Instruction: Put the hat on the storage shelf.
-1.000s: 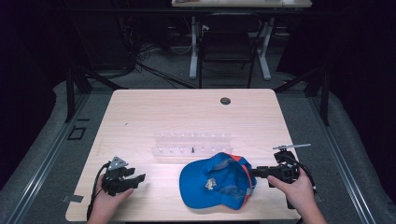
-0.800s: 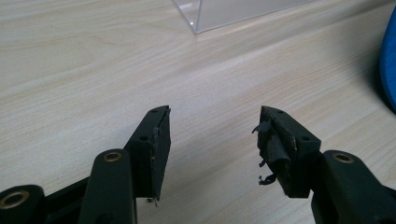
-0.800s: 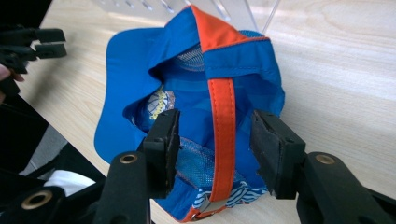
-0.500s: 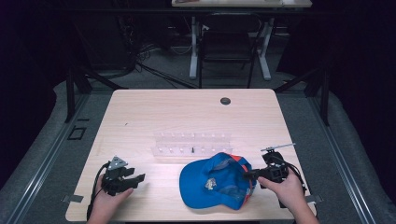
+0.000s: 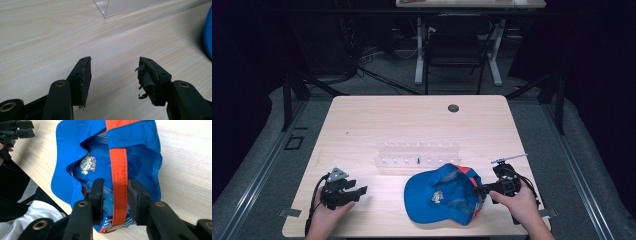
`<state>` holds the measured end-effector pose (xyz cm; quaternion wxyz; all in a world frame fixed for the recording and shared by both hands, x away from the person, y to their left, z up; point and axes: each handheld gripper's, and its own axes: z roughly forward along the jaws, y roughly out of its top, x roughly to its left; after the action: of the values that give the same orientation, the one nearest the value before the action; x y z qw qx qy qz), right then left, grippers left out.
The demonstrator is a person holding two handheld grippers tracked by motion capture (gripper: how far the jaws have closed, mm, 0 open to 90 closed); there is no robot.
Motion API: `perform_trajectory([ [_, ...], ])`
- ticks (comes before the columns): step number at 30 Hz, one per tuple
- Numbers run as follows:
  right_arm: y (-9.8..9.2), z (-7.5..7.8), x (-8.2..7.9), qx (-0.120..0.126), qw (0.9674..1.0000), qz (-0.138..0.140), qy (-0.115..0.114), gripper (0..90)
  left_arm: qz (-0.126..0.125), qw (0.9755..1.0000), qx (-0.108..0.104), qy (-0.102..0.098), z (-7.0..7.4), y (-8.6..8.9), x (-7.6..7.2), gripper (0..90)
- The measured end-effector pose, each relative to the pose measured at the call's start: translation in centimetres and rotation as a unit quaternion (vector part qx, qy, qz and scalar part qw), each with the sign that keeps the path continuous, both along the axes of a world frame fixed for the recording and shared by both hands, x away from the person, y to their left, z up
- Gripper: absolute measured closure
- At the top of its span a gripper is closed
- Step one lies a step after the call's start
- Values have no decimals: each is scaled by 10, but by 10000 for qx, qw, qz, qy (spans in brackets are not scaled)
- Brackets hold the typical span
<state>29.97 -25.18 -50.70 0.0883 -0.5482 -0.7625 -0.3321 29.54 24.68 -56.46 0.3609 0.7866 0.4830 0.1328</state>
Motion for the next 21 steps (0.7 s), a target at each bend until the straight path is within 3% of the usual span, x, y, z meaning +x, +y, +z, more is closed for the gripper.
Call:
perform_trajectory([
  [8, -3, 1, 0, 10, 9999, 95, 33, 739, -13, 10000, 17, 1, 0, 0, 0, 447],
  [21, 0, 13, -1, 135, 9997, -39, 185, 770, -20, 10000, 24, 4, 0, -1, 0, 447],
])
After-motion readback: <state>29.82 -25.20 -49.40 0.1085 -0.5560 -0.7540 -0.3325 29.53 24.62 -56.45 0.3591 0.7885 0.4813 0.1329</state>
